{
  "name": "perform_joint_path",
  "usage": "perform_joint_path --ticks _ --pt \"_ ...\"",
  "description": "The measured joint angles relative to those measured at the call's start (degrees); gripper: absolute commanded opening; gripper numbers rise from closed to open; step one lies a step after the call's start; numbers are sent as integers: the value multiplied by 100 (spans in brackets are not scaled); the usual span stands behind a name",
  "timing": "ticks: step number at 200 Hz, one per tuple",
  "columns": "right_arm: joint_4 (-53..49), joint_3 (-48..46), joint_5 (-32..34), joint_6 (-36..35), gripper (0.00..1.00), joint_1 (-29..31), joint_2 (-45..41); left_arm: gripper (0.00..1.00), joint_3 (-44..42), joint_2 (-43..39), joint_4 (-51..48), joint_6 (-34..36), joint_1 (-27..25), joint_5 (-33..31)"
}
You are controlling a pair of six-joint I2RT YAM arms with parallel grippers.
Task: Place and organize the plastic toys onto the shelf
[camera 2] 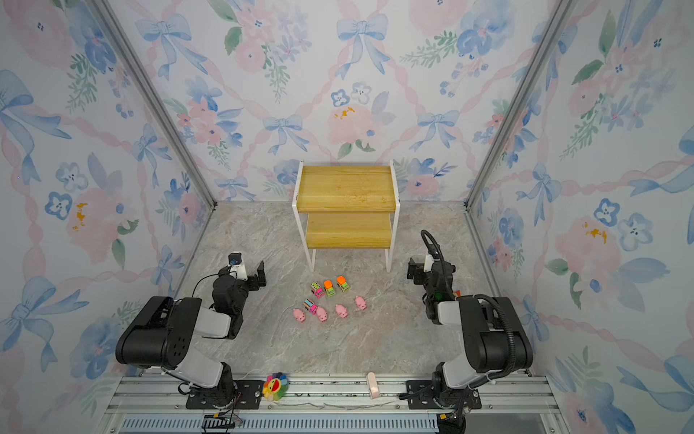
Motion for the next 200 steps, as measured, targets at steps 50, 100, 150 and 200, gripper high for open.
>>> perform_joint_path --ticks 50,100,150,200 --pt "0 0 0 0 97 0 0 98 0 0 0 0 0 37" --pt "0 0 0 0 99 0 0 98 0 0 2 0 4 57" --pt "-57 2 -44 -2 96 0 -46 98 4 -2 -7 22 4 109" --pt "-1945 715 -192 -66 94 125 -1478 98 116 -640 -693 131 -2 210"
